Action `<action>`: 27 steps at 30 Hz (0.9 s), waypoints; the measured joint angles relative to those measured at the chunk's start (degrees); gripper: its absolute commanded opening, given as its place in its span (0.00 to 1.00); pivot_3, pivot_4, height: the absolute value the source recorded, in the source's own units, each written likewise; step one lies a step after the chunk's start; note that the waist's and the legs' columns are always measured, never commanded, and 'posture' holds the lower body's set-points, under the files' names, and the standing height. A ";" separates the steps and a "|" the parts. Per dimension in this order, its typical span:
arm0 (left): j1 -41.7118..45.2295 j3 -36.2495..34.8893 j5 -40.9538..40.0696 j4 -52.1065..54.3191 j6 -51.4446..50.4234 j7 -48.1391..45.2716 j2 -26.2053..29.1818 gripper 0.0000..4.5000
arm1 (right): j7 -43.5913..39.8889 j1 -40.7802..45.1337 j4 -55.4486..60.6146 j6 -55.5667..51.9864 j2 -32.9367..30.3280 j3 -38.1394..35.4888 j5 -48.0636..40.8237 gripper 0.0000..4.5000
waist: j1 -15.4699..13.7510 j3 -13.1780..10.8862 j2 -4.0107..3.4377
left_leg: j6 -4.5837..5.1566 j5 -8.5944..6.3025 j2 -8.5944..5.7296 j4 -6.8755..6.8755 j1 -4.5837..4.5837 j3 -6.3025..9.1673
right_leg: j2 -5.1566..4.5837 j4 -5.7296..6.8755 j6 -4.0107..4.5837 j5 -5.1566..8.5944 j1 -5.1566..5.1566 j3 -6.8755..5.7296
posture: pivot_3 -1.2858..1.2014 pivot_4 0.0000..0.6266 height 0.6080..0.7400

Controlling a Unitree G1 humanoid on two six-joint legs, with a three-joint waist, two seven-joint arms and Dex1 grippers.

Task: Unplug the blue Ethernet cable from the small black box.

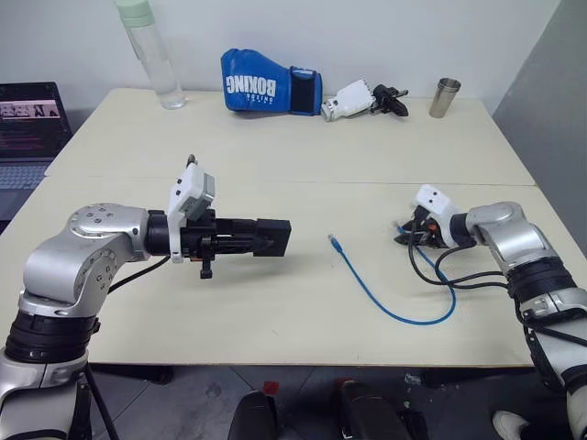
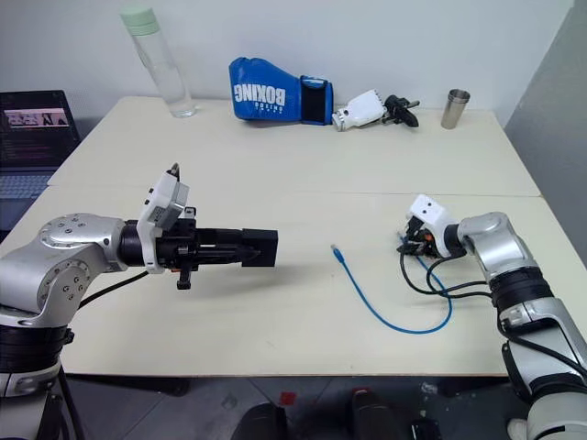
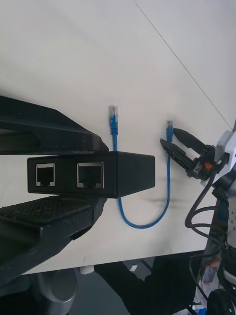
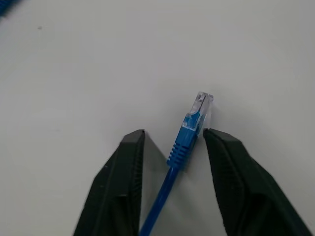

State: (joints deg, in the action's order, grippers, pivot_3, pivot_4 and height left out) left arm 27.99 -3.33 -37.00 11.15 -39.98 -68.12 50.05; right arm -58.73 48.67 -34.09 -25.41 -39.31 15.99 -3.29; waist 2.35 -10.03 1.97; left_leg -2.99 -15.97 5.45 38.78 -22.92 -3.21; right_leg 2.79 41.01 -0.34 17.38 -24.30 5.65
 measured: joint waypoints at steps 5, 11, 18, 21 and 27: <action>-0.46 -1.92 0.86 -1.75 1.19 4.20 -1.61 0.17 | -0.14 3.57 -1.88 -0.87 0.21 -2.51 -0.25 0.87 | 0.02 -0.06 -0.09 | 0.00 0.00 0.00 -0.01 0.00 -0.03 | 0.00 0.02 0.00 0.00 -0.02 0.03 | 0.52 0.24 1.00; -1.38 -3.84 5.09 -7.72 6.01 11.70 -5.56 0.17 | -3.97 6.00 4.99 -2.78 0.25 -3.66 -1.98 1.00 | 0.05 -0.06 -0.10 | 0.00 0.00 0.03 -0.03 -0.01 0.00 | 0.00 0.01 0.01 0.00 -0.02 -0.03 | 0.52 0.24 1.00; -1.20 -6.70 13.21 -20.56 18.44 24.89 -13.64 0.17 | -5.60 3.12 27.59 -8.41 10.09 -4.57 -11.25 1.00 | -0.03 -0.05 -0.13 | -0.01 0.01 0.06 0.00 -0.01 0.06 | -0.03 0.13 0.01 -0.01 -0.02 -0.08 | 0.52 0.24 1.00; 1.22 -7.66 17.02 -29.24 25.87 31.43 -17.43 0.17 | -2.77 3.08 32.45 -10.63 16.44 -2.11 -12.51 1.00 | -0.34 -0.04 -0.10 | -0.01 0.01 0.05 0.05 -0.04 0.09 | -0.03 0.12 0.00 -0.02 -0.01 -0.13 | 0.52 0.24 1.00; 5.36 -11.02 20.55 -42.63 35.96 39.27 -19.65 0.17 | 2.49 3.10 29.83 -10.53 20.78 1.27 -9.51 1.00 | -0.88 0.02 -0.01 | -0.02 0.01 -0.07 0.06 -0.07 0.00 | -0.16 0.05 -0.04 -0.05 0.00 -0.12 | 0.52 0.24 1.00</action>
State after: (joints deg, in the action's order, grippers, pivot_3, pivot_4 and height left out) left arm 33.35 -14.35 -16.45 -31.49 -4.02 -28.85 30.40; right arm -56.23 51.77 -4.26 -35.93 -18.52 17.26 -12.80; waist 1.47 -10.01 1.96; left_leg -3.01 -15.96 5.38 38.84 -22.99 -3.20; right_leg 2.63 41.07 -0.38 17.33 -24.30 5.54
